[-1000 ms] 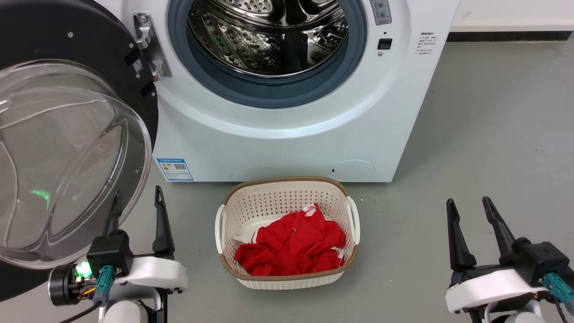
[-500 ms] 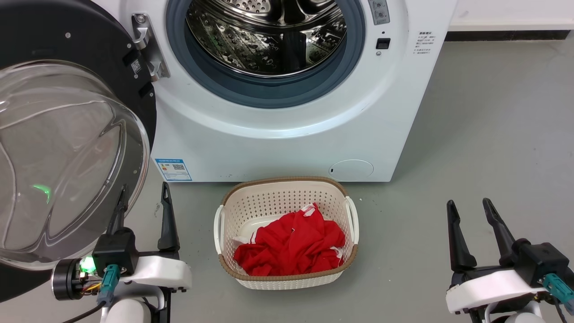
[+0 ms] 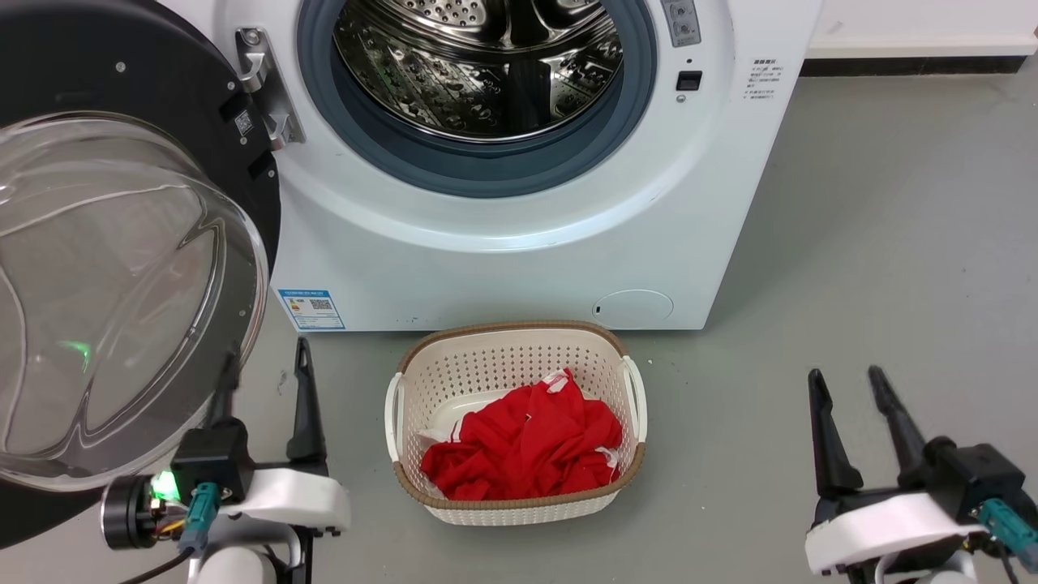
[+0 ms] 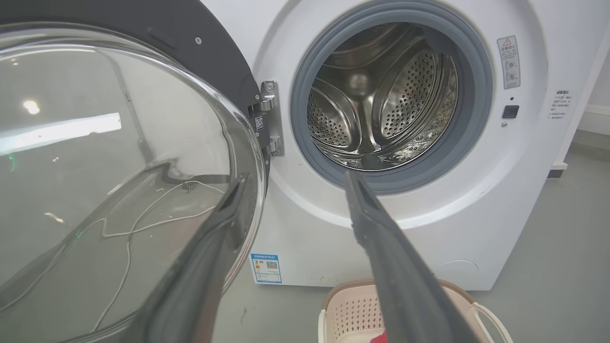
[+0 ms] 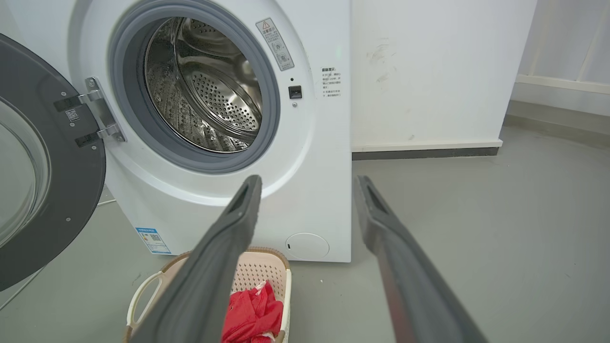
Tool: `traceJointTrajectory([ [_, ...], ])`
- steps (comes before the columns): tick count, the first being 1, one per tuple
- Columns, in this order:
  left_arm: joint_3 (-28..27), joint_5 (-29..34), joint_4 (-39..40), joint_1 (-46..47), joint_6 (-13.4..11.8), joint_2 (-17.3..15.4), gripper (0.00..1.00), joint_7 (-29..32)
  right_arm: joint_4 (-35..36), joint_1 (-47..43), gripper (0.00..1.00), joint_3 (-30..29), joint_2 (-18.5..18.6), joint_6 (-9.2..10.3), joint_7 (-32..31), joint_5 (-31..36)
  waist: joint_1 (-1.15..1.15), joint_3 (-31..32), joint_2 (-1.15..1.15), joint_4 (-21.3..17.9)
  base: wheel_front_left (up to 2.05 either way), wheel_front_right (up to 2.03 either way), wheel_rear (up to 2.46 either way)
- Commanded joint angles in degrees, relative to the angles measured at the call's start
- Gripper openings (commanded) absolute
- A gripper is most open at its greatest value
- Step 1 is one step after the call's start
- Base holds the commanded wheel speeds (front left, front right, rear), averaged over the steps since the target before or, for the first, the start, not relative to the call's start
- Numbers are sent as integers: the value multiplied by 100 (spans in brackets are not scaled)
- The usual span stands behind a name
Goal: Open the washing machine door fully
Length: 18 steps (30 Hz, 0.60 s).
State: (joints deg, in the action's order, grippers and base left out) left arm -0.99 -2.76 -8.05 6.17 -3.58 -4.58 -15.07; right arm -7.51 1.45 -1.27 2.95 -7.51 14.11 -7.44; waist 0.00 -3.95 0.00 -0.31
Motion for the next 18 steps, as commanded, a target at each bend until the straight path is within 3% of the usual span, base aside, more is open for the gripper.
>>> traceJointTrajectory([
  [1, 1, -8, -49, -6, 5, 3, 0, 5, -37, -19, 0, 6, 0, 0, -2, -9, 0, 1, 0, -1, 0, 0, 0],
  [18, -143, -2000, -231, 0, 254, 43, 0, 510, -193, 68, 0, -15, 71, 0, -386, -1988, 0, 53, 0, 4, 0, 0, 0],
])
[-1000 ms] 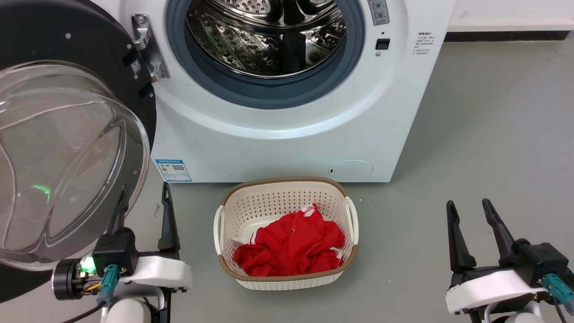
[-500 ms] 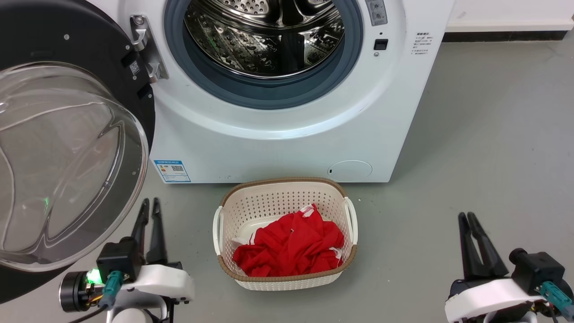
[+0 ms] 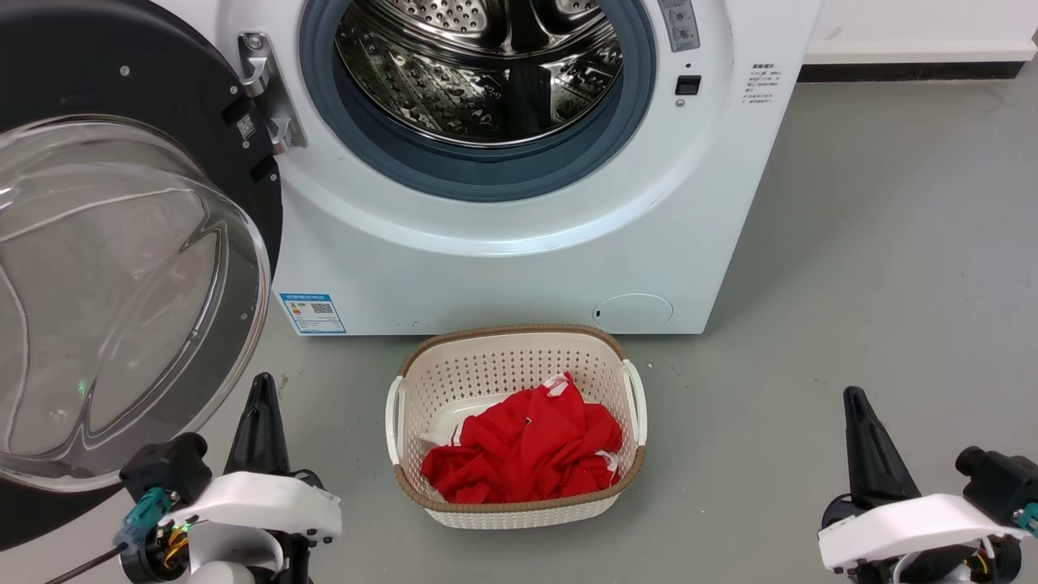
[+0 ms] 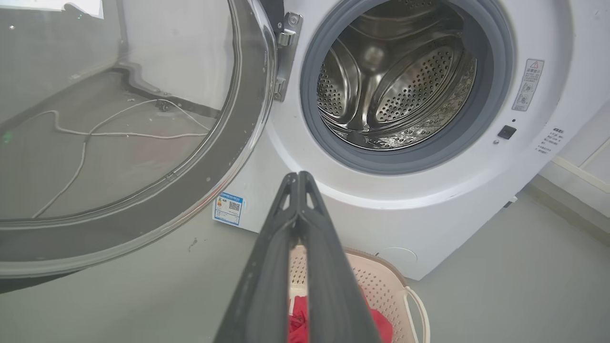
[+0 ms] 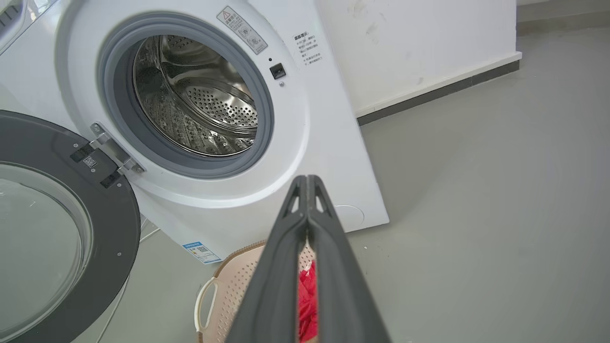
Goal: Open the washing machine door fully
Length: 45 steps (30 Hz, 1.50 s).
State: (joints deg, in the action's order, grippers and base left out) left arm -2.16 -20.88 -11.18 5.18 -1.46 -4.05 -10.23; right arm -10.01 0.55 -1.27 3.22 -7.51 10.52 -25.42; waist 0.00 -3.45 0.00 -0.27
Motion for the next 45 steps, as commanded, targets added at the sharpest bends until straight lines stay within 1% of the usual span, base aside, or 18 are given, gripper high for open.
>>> traceJointTrajectory([
  [1, -30, -295, 80, 97, 55, -8, 0, 49, 51, 164, 0, -18, 47, 0, -48, -294, 0, 5, 0, 1, 0, 0, 0],
  [11, -81, -1285, 41, 93, 177, 8, 0, 272, -8, 228, 0, -46, 72, 0, -250, -1255, 0, 35, 0, 3, 0, 0, 0],
  [12, -81, -1285, 41, 93, 177, 8, 0, 272, -8, 228, 0, -46, 72, 0, -250, -1255, 0, 35, 0, 3, 0, 0, 0],
  [13, -91, -1471, 32, 94, 199, 11, 0, 315, -19, 241, 0, -53, 75, 0, -288, -1436, 0, 41, 0, 3, 0, 0, 0],
  [18, -118, -1914, 7, 98, 256, 19, 0, 421, -46, 270, 0, -69, 84, 0, -384, -1864, 0, 56, 0, 5, 0, 0, 0],
  [19, -118, -1914, 7, 98, 256, 19, 0, 421, -46, 270, 0, -69, 84, 0, -384, -1864, 0, 56, 0, 5, 0, 0, 0],
  [20, -128, -2087, -1, 100, 276, 22, 0, 462, -57, 274, 0, -76, 86, 0, -419, -2028, 0, 62, 0, 5, 0, 0, 0],
  [24, -147, -2418, -19, 104, 317, 27, 0, 545, -78, 296, 0, -90, 91, 0, -493, -2346, 0, 74, 0, 6, 0, 0, 0],
  [45, -245, -3888, -100, 122, 505, 55, 0, 904, -175, 389, 0, -166, 101, 1, -823, -3749, 0, 135, 0, 11, 0, 0, 0],
])
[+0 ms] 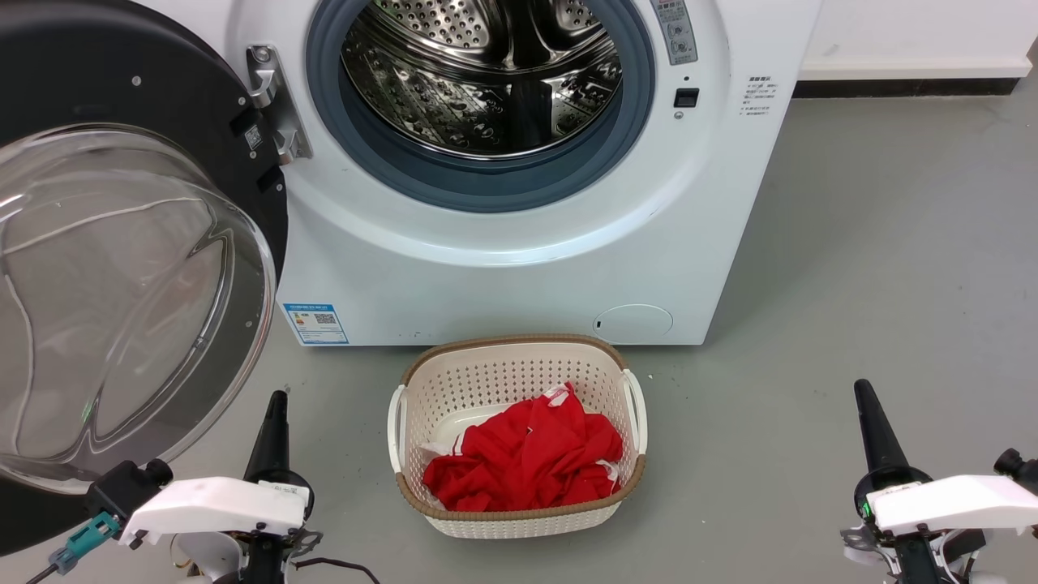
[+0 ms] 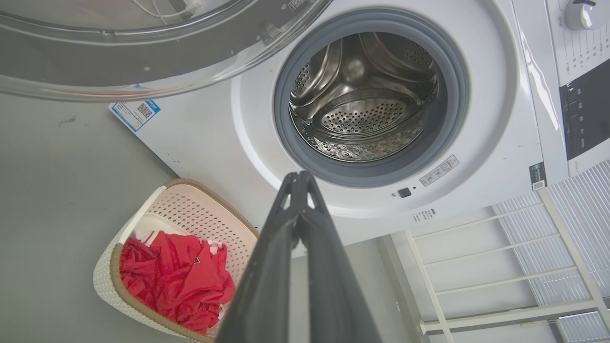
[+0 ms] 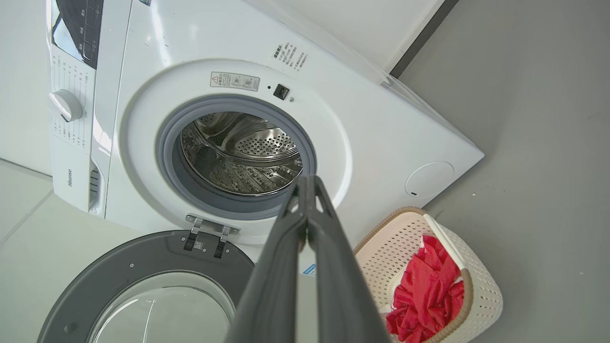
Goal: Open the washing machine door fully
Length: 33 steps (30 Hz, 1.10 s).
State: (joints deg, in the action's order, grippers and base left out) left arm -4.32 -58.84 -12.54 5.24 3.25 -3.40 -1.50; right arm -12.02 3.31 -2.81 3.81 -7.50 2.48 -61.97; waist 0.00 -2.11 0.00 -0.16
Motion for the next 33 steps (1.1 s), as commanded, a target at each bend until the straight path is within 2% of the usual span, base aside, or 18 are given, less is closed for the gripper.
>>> traceJointTrajectory([
  [1, -33, -157, 32, 117, 39, -8, 0, 43, 21, 116, 0, -16, 43, 0, -38, -158, 0, 4, 0, 0, 0, 0, 0],
  [33, -146, -2002, -79, 117, 277, 27, 0, 490, -103, 230, 0, -145, 28, 1, -475, -1892, 0, 100, 0, 8, 0, 0, 0],
])
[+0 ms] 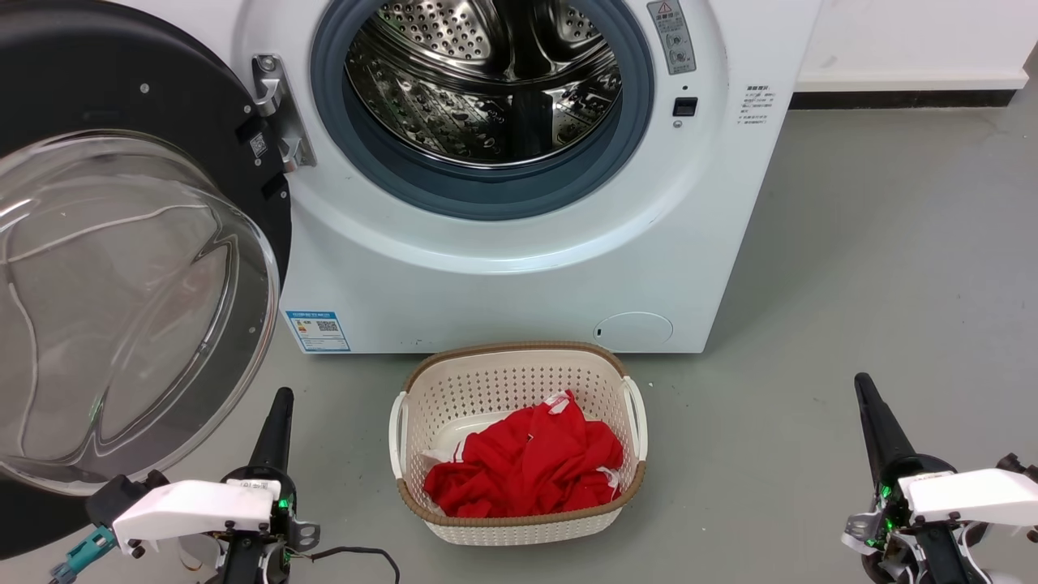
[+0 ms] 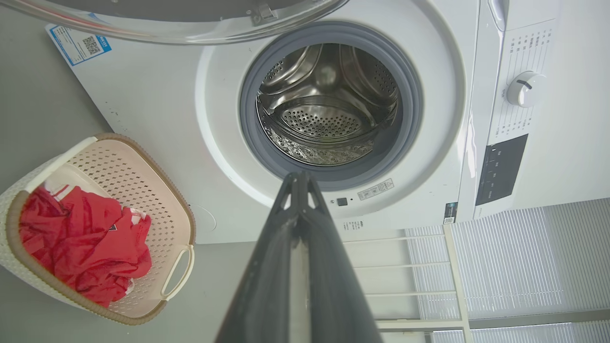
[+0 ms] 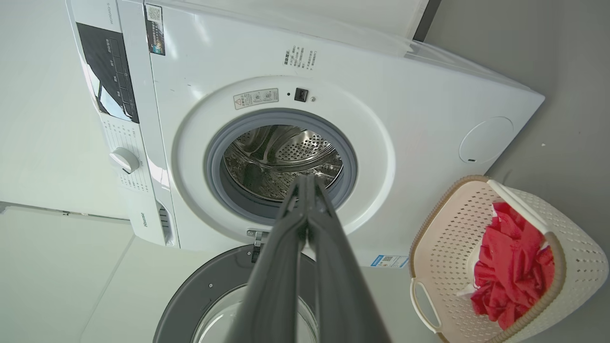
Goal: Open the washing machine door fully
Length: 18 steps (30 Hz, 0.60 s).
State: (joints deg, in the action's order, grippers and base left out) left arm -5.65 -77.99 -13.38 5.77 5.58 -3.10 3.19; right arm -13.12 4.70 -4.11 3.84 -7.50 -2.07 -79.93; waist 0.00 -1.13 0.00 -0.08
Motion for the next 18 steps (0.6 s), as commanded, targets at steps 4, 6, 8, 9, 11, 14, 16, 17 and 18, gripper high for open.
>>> traceJointTrajectory([
  [4, -26, -284, -9, 62, 63, 1, 0, 72, -9, 108, 0, -29, 21, 1, -68, -280, 0, 14, 0, 1, 0, 0, 0],
  [6, -34, -380, -14, 62, 75, 3, 0, 94, -17, 116, 0, -37, 19, 1, -93, -367, 0, 20, 0, 2, 0, 0, 0],
  [8, -40, -476, -19, 63, 93, 5, 0, 117, -23, 125, 0, -45, 16, 1, -116, -458, 0, 26, 0, 2, 0, 0, 0],
  [9, -44, -526, -22, 64, 99, 6, 0, 131, -26, 130, 0, -49, 15, 1, -133, -501, 0, 29, 0, 3, 0, 0, 0],
  [11, -50, -618, -28, 64, 107, 8, 0, 156, -32, 136, 0, -55, 13, 1, -153, -592, 0, 35, 0, 3, 0, 0, 0],
  [14, -60, -755, -36, 64, 119, 12, 0, 184, -44, 143, 0, -67, 10, 1, -193, -713, 0, 44, 0, 4, 0, 0, 0],
  [16, -66, -846, -42, 65, 137, 14, 0, 211, -51, 152, 0, -74, 8, 1, -211, -798, 0, 50, 0, 4, 0, 0, 0],
  [17, -69, -891, -45, 65, 144, 15, 0, 223, -55, 156, 0, -78, 7, 1, -219, -838, 0, 53, 0, 5, 0, 0, 0],
  [18, -71, -934, -46, 66, 151, 16, 0, 228, -58, 158, 0, -83, 6, 1, -236, -880, 0, 56, 0, 5, 0, 0, 0],
])
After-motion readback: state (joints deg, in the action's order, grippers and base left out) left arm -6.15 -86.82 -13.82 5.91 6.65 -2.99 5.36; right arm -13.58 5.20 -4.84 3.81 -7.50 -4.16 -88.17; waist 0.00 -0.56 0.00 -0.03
